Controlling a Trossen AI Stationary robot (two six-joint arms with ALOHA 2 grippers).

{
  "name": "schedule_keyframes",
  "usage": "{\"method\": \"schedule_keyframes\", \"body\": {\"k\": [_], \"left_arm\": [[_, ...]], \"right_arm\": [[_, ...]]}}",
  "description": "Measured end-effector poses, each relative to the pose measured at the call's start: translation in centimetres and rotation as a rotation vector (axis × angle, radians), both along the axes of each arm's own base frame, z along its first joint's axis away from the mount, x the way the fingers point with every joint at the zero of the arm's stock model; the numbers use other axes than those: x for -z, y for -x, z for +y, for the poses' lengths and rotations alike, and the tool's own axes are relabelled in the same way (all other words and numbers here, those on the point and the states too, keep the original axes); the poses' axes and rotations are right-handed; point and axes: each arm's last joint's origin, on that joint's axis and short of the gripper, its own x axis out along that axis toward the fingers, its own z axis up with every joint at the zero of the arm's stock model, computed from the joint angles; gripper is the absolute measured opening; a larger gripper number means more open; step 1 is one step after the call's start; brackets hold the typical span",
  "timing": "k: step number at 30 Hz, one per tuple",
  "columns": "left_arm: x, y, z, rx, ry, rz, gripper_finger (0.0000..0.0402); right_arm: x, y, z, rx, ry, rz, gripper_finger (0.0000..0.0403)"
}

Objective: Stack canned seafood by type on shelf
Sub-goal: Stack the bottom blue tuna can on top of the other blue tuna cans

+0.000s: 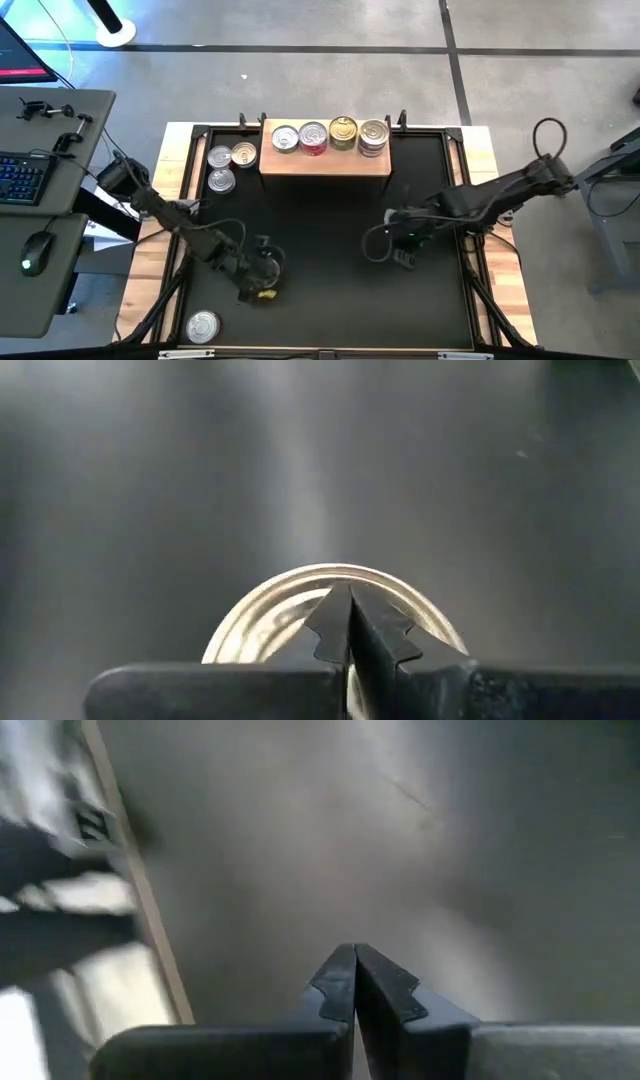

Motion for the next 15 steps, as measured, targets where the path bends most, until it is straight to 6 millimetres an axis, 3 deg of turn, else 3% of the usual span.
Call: {"method": "schedule_keyframes", "body": {"k": [5,9,12,15], "left_arm": [[-2.5,-3.3,1.8,0.047,-0.073,-0.125,0.0],[-4.2,-4.8,3.4,0.045,-0.102,-0.118,0.0],[-5.2,-4.0,3.9,0.004,-0.028,0.021,0.0],[-4.6,-1.3,3.2,-0.016,0.007,0.195,0.0]], "right_arm": [[0.0,0.9,0.8,0.076,-0.031,-0.147,0.0],[0.5,-0.4,1.2,0.057,-0.048,-0.242,0.0],[1.6,-2.1,1.7,0.031,-0.052,-0.294,0.0],[3.4,-3.9,2.4,-0.024,-0.026,-0.298,0.0]]}}
